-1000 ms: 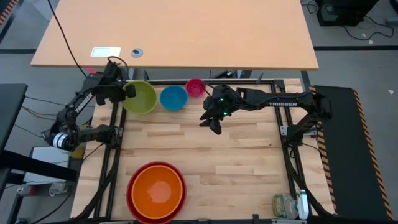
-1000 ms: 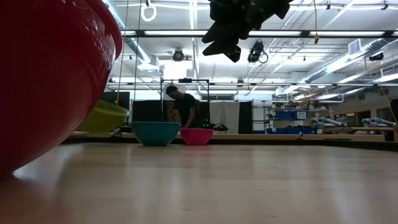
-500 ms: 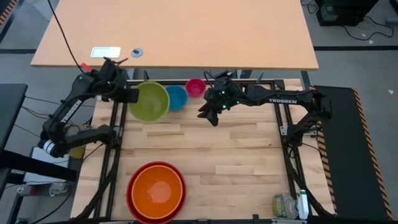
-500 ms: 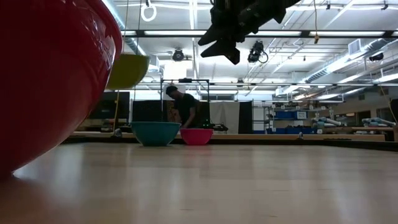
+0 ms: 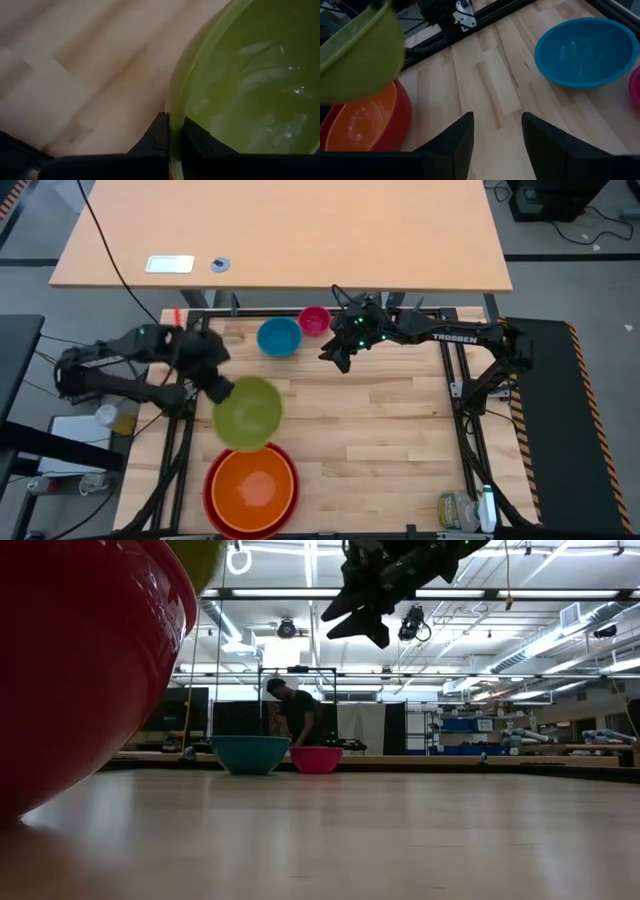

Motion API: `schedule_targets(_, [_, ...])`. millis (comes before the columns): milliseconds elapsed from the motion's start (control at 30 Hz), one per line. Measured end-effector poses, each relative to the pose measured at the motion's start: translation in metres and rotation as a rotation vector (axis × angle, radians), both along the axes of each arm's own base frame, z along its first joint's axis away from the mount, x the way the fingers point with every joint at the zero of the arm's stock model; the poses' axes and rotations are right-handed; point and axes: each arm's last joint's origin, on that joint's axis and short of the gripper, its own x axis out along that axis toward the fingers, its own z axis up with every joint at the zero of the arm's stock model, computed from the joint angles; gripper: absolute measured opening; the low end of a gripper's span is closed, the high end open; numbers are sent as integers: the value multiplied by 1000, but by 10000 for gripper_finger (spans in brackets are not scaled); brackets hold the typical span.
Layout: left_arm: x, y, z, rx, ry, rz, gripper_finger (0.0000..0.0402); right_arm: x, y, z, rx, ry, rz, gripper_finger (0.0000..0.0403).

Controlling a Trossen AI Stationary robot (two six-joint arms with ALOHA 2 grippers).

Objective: Nest bowls inside each other
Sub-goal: Stack the green bowl on top of the orange bowl

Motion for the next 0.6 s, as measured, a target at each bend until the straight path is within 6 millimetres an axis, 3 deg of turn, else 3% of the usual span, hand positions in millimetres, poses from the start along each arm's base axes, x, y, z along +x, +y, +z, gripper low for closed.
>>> schedule_targets(333, [45,-87,-25,-26,103,-319,16,0,-2,0,-30,6,-48,173])
schedule_targets(600, [72,-129,-70,44,327,-391,16,4,-2,5,-59,-61,-42,173])
